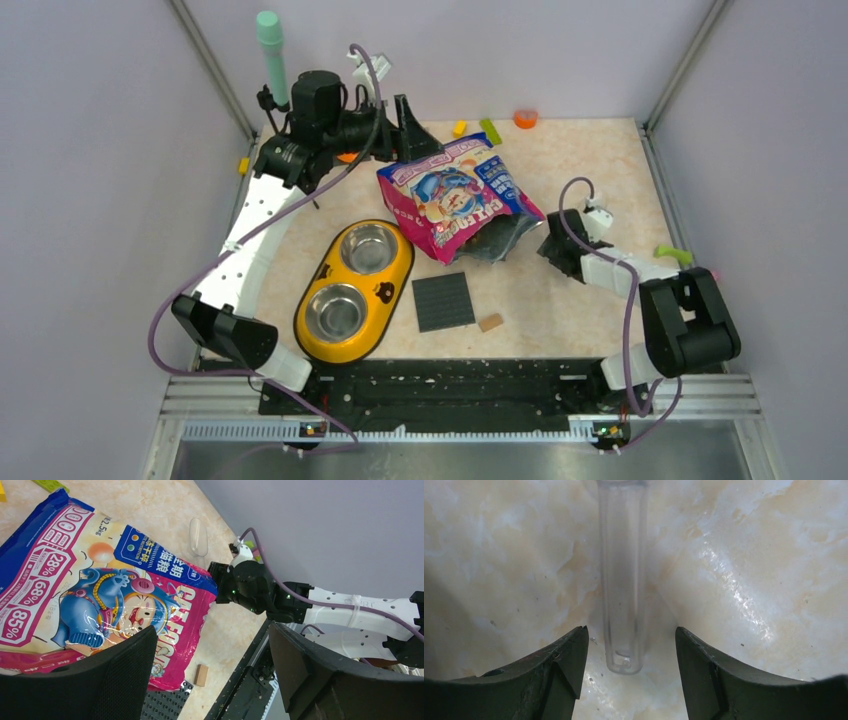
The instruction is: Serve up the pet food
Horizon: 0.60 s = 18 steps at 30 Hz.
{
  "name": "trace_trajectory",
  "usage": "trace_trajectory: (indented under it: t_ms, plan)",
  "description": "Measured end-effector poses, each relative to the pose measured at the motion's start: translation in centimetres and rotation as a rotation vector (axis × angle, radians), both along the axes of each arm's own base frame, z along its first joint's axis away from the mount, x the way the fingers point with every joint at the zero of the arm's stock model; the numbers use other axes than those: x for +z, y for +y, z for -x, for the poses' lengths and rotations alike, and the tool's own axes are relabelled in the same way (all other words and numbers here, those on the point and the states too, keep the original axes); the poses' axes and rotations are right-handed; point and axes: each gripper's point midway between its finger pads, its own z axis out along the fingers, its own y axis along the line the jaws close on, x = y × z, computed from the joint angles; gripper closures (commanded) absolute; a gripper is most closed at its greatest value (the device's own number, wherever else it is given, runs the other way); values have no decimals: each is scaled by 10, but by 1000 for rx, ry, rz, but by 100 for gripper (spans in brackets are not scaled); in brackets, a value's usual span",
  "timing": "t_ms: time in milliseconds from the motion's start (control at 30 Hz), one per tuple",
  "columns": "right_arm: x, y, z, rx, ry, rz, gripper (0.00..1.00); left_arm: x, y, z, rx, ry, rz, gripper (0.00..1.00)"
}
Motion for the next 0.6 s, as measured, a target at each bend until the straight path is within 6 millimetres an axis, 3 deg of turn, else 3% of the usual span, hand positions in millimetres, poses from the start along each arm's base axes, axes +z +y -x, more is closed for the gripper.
trace_trajectory:
  t_ms: [200,600]
  plan:
    - [-3,1,6,14,18,97,36,3,-3,-1,-18,-2,7,14]
    - [-3,-11,-7,-37,-37,173,44,0,-4,0,-32,17,4,14]
